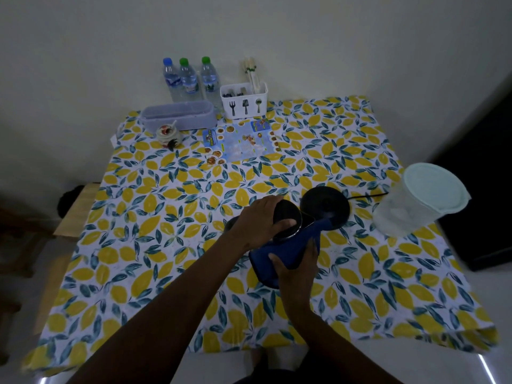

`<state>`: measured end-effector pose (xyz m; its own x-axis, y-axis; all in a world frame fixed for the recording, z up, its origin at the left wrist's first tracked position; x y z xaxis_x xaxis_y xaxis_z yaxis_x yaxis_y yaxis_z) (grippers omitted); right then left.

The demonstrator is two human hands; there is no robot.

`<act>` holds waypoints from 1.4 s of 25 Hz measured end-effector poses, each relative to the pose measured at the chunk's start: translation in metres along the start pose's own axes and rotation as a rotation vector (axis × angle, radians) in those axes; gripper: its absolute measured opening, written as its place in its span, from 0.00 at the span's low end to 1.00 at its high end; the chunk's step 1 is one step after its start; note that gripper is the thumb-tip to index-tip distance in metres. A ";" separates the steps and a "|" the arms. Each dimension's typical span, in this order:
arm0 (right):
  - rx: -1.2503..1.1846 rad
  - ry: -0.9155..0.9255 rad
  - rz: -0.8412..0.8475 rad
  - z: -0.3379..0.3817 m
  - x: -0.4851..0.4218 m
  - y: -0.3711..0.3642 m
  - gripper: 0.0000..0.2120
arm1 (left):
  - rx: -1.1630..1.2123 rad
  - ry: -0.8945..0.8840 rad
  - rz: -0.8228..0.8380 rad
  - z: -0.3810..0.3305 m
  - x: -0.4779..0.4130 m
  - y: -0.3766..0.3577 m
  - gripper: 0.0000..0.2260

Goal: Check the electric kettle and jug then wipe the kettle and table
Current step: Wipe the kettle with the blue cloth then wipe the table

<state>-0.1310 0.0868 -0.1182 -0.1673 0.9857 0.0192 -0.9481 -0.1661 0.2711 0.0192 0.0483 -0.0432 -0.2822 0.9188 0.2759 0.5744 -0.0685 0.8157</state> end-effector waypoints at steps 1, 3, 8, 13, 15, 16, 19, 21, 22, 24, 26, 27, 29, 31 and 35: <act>-0.031 0.005 -0.008 -0.004 0.001 0.001 0.45 | 0.002 -0.003 -0.003 0.000 0.000 0.001 0.33; -0.091 0.015 -0.004 -0.011 0.003 0.005 0.40 | -0.002 -0.009 -0.006 -0.002 0.001 0.001 0.33; -0.102 -0.002 -0.005 -0.007 0.009 0.006 0.40 | -0.011 -0.023 -0.013 -0.006 0.007 0.003 0.32; 0.012 0.022 0.009 0.004 -0.003 0.002 0.46 | -0.022 -0.024 -0.032 -0.006 0.006 0.002 0.32; -0.016 0.032 0.023 0.002 -0.005 0.005 0.45 | -0.027 -0.031 -0.033 -0.005 0.005 0.002 0.32; -0.024 0.035 0.039 -0.001 -0.005 0.007 0.44 | -0.025 -0.033 -0.046 -0.004 0.005 0.003 0.32; -0.060 0.022 0.116 -0.015 -0.008 0.015 0.39 | 0.003 -0.059 -0.184 -0.004 0.012 0.005 0.31; -0.071 0.024 0.160 -0.019 -0.010 0.021 0.36 | 0.039 -0.090 -0.296 -0.002 0.022 0.004 0.30; -0.070 0.037 0.180 -0.019 -0.011 0.023 0.35 | 0.051 -0.095 -0.342 0.000 0.027 0.003 0.30; -0.053 0.070 0.223 -0.019 -0.012 0.026 0.32 | 0.064 -0.071 -0.411 0.013 0.035 0.004 0.30; -0.031 0.091 0.245 -0.019 -0.014 0.028 0.30 | 0.119 -0.014 -0.424 0.033 0.039 0.006 0.31; -0.020 0.096 0.249 -0.020 -0.015 0.028 0.30 | 0.191 0.021 -0.401 0.044 0.042 0.005 0.31; -0.010 0.108 0.244 -0.019 -0.015 0.028 0.31 | 0.358 0.088 -0.341 0.060 0.043 0.004 0.27; -0.005 0.115 0.239 -0.017 -0.016 0.027 0.34 | 0.477 0.167 -0.316 0.072 0.041 0.003 0.20; 0.033 0.129 0.246 -0.015 -0.027 0.028 0.36 | 0.673 0.245 -0.331 0.078 0.040 -0.001 0.16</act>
<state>-0.1572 0.0554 -0.1251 -0.4262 0.9040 -0.0339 -0.8659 -0.3968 0.3046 0.0673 0.1152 -0.0724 -0.6361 0.7331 0.2405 0.7505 0.5155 0.4136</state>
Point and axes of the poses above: each hand's wrist, its own x-axis away from the middle knuckle, its own y-axis out of the back of the hand, z = x × y, the point moved 7 cm from there along -x, towards the middle knuckle, and after that the axes turned 10 degrees about y, right-handed, at the moved point
